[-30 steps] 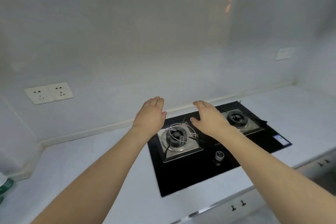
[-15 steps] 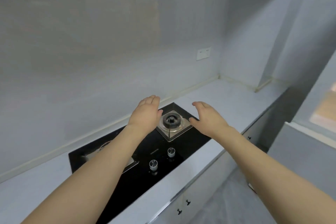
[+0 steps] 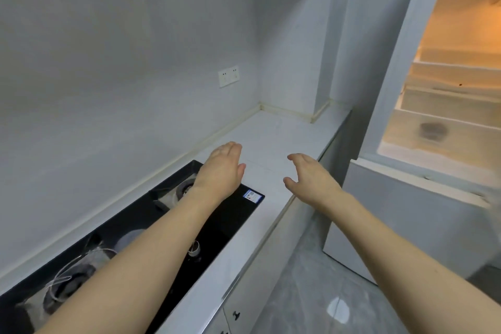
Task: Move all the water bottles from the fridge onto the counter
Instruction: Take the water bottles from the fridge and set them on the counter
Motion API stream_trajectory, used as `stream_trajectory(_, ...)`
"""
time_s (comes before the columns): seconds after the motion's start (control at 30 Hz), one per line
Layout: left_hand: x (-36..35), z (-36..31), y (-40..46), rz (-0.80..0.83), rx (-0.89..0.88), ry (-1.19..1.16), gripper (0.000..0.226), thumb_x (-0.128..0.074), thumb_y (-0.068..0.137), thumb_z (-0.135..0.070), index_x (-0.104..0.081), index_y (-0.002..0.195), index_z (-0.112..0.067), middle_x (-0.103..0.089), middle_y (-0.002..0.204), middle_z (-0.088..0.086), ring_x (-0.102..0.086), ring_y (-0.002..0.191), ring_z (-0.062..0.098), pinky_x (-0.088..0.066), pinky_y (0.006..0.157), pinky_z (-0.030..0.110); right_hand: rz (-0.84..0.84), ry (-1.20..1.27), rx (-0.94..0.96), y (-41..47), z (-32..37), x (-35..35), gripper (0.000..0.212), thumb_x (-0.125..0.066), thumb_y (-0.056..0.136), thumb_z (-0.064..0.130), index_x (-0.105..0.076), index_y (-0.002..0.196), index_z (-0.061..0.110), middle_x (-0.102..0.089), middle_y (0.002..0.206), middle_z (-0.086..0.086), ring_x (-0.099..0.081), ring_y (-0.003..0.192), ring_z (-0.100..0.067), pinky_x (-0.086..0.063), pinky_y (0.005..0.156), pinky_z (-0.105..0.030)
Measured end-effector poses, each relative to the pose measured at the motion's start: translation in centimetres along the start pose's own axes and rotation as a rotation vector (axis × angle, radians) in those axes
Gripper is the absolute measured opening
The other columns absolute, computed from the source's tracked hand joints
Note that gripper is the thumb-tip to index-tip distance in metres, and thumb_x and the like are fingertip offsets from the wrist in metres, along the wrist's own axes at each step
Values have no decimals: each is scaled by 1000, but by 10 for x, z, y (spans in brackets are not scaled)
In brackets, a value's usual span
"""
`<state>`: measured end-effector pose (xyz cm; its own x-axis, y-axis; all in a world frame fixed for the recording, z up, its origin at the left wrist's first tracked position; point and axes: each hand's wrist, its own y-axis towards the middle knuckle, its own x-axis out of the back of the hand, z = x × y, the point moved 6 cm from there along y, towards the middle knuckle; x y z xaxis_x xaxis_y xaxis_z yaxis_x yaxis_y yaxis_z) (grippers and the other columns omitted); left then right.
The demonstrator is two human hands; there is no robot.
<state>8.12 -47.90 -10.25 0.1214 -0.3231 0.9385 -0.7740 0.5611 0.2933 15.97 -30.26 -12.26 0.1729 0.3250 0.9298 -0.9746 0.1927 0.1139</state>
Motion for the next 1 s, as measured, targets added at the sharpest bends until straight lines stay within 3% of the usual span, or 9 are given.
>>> stream_trajectory(0.33, -59, -39, 103, 66, -161, -89, 48, -43, 102, -27, -34, 146, -9, -34, 152, 7, -31, 139, 23, -29, 112, 33, -58, -24, -197, 45, -82, 18, 60, -53, 93, 29, -33, 147, 11, -38, 151, -6, -33, 140, -24, -28, 114, -34)
stream_trajectory(0.7, -102, -39, 219, 116, -253, -154, 47, -43, 102, -28, -34, 145, -10, -35, 152, 6, -33, 138, 23, -30, 109, 32, -99, -60, -325, 122, -124, 29, 59, -54, 94, 29, -34, 147, 11, -39, 150, -7, -37, 137, -24, -31, 112, -34)
stream_trajectory(1.0, -140, -79, 265, 180, -379, -206, 48, -43, 102, -28, -34, 145, -9, -35, 152, 6, -33, 138, 23, -30, 111, 34, -144, -59, -460, 135, -177, 34, 57, -55, 94, 31, -36, 145, 14, -39, 151, -4, -40, 136, -23, -34, 110, -32)
